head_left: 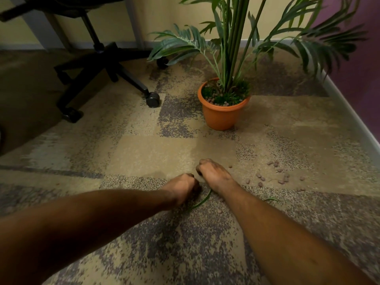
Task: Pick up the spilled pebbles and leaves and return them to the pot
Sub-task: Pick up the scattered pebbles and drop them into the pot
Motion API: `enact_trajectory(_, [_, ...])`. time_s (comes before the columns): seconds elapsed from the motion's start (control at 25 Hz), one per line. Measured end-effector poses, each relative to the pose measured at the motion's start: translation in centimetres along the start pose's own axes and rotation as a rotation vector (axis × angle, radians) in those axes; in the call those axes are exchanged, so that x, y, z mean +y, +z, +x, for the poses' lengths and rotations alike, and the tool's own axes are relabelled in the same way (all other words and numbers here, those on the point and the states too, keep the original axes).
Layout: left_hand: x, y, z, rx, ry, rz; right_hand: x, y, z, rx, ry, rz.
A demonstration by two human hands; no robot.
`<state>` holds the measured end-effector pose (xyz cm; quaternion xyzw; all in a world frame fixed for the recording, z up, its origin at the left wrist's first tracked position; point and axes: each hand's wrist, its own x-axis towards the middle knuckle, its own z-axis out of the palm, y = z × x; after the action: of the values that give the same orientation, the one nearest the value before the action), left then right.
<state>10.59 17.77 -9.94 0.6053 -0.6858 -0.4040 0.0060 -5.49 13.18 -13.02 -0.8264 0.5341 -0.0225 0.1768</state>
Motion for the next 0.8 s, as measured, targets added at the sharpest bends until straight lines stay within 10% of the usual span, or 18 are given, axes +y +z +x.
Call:
enact_trajectory(0.28, [1.6, -2.5, 5.2, 0.368, -0.158, -0.448, 0.3, -1.5, -0.4, 0.054, 0.041, 0.232])
enact_trajectory(0.56, [2.8, -1.9, 7.4, 0.352, -0.121, -0.667, 1.5, -3.3, 0.0, 0.265, 0.126, 0.266])
enact_trajectory(0.8, [3.1, -1.1, 8.3, 0.419, 0.018, -0.258, 3.2, -7.3, 1.9, 0.472, 0.141, 0.237])
